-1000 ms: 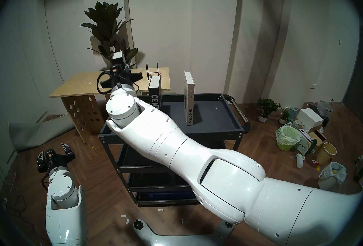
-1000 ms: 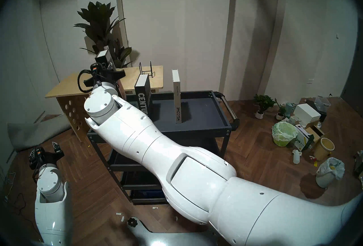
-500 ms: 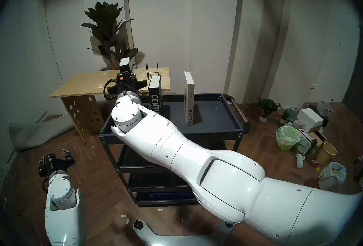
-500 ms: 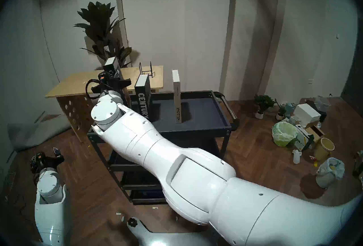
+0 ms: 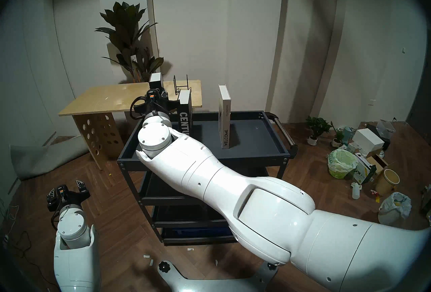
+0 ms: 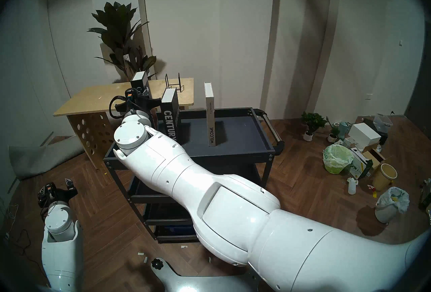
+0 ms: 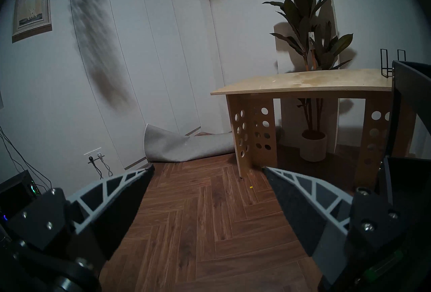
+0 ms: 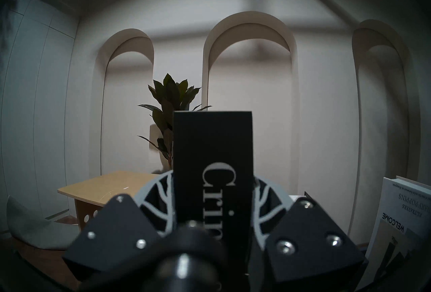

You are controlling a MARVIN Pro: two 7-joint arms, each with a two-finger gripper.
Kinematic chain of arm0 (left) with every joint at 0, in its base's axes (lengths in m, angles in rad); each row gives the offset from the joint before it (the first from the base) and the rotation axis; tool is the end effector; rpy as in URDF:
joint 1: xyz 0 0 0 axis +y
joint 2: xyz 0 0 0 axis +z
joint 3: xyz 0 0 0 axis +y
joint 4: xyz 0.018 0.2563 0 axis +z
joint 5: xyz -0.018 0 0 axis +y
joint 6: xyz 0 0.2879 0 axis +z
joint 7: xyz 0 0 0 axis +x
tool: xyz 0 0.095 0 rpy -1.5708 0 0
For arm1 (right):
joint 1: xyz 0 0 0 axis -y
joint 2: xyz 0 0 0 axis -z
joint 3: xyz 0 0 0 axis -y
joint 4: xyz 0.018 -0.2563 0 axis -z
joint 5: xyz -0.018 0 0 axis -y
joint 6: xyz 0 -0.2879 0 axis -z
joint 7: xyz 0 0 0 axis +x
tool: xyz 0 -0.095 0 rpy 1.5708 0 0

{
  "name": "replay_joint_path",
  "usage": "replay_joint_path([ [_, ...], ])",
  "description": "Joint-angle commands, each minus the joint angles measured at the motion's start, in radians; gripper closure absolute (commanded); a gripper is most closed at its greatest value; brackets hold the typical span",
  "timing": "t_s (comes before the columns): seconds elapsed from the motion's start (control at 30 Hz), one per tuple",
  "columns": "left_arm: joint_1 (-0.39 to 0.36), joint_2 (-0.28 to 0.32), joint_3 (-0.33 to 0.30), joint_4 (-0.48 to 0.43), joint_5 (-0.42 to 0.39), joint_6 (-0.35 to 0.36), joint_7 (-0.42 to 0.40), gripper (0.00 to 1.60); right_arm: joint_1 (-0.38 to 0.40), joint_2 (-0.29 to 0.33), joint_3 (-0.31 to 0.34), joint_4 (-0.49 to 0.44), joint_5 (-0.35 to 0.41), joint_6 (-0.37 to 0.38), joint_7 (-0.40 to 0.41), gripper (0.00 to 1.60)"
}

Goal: Sort the books onto the shelf by size, largest to the left

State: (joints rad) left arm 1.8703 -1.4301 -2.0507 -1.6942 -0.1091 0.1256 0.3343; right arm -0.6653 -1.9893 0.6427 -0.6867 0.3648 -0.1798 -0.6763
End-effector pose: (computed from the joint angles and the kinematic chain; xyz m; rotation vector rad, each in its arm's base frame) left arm 0.2605 0.2412 -0.3007 -1.9024 -0.5831 -1.5022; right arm 0.4641 0.3567 -0.1307 -1.8523 -0.2125 -2.3044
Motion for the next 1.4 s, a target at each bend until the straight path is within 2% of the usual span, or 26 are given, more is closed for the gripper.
replay_joint_path([
  [0.0, -0.018, 0.014, 0.008, 0.005, 0.004, -0.001, -0.007, 0.0, 0.013, -0.018, -0.002, 0.013, 0.017, -0.039, 0.004, 1.6],
  [0.9, -0.036, 0.026, 0.029, 0.07, 0.008, -0.004, -0.046, 0.0, 0.009, -0.018, -0.063, 0.093, 0.095, -0.12, 0.041, 1.6],
  [0.93, -0.037, 0.027, 0.029, 0.072, 0.008, -0.005, -0.047, 0.0, 0.009, -0.018, -0.066, 0.095, 0.098, -0.124, 0.043, 1.47],
  [0.97, -0.037, 0.027, 0.029, 0.073, 0.008, -0.005, -0.048, 0.0, 0.009, -0.018, -0.068, 0.098, 0.099, -0.126, 0.044, 1.21],
  [1.0, -0.038, 0.028, 0.029, 0.075, 0.008, -0.005, -0.05, 0.0, 0.009, -0.018, -0.071, 0.1, 0.101, -0.129, 0.045, 1.17],
  [1.03, -0.039, 0.028, 0.028, 0.076, 0.008, -0.005, -0.051, 0.0, 0.009, -0.018, -0.074, 0.102, 0.103, -0.132, 0.047, 1.24],
  [1.23, -0.042, 0.03, 0.027, 0.083, 0.009, -0.006, -0.058, 0.0, 0.012, -0.018, -0.09, 0.112, 0.113, -0.149, 0.053, 1.16],
  [1.27, -0.042, 0.03, 0.027, 0.085, 0.009, -0.006, -0.06, 0.0, 0.013, -0.018, -0.094, 0.115, 0.114, -0.152, 0.054, 1.21],
  [1.33, -0.043, 0.031, 0.026, 0.087, 0.01, -0.007, -0.062, 0.0, 0.015, -0.018, -0.098, 0.117, 0.117, -0.157, 0.056, 1.15],
  [1.37, -0.043, 0.031, 0.026, 0.088, 0.01, -0.007, -0.063, 0.0, 0.015, -0.018, -0.1, 0.119, 0.119, -0.16, 0.057, 1.04],
])
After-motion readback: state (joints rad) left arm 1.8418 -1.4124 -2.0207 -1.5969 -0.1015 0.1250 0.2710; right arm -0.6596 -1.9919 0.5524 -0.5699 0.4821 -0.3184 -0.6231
